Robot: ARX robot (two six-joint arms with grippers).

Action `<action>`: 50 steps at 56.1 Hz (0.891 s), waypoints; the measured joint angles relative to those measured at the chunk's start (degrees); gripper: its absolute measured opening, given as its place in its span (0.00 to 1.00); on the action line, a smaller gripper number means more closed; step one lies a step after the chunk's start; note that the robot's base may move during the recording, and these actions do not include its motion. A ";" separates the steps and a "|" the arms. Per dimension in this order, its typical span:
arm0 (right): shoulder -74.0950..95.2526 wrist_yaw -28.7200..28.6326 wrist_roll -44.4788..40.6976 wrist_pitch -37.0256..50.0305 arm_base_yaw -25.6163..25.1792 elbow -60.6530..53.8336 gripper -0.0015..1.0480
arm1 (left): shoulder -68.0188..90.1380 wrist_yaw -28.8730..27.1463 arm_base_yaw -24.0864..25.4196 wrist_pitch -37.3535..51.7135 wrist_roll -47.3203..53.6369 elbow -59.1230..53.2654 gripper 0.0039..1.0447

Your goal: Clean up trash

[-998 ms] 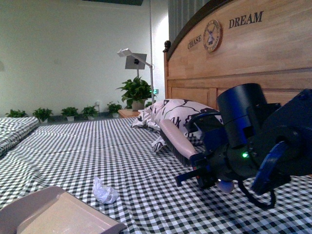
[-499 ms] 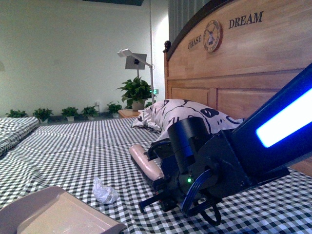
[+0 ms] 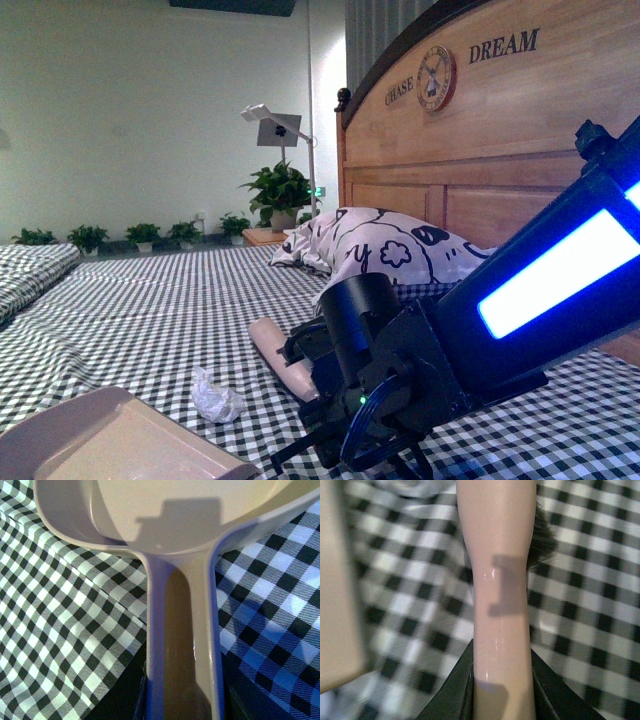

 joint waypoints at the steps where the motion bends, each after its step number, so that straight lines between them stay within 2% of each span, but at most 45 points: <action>1: -1.05 -2.80 -0.20 -0.74 0.00 -0.85 0.20 | 0.00 0.00 0.00 0.00 0.02 0.00 0.26; 4: -4.66 -10.62 -1.18 -2.86 -0.22 -3.26 0.20 | 0.00 0.00 0.00 0.00 0.02 0.00 0.26; 6: -6.43 -13.77 -1.60 -3.63 -0.39 -4.09 0.19 | 0.00 0.00 0.00 0.00 0.02 0.00 0.26; 12: -10.64 -18.19 -3.13 -5.42 -1.33 -5.29 0.19 | 0.00 0.02 0.00 0.00 0.02 0.00 0.26; 27: -16.98 -14.88 -4.24 -3.06 -7.93 -8.33 0.19 | 0.02 0.00 0.00 0.00 0.07 0.00 0.26; 37: -21.68 -7.48 -0.33 7.65 -13.68 -16.00 0.19 | 0.02 -0.09 0.00 0.31 -0.02 -0.04 0.26; 41: -25.00 -7.80 2.10 10.88 -15.67 -19.71 0.19 | -0.11 -0.57 -0.02 8.72 -2.08 -2.75 0.26; 46: -31.93 -11.39 4.33 13.90 -19.19 -26.32 0.19 | -0.52 -2.25 -0.26 19.45 -6.84 -5.99 0.26; 50: -39.34 -13.77 6.29 15.58 -23.21 -32.72 0.19 | -2.82 -2.86 -0.31 22.64 -9.90 -7.17 0.26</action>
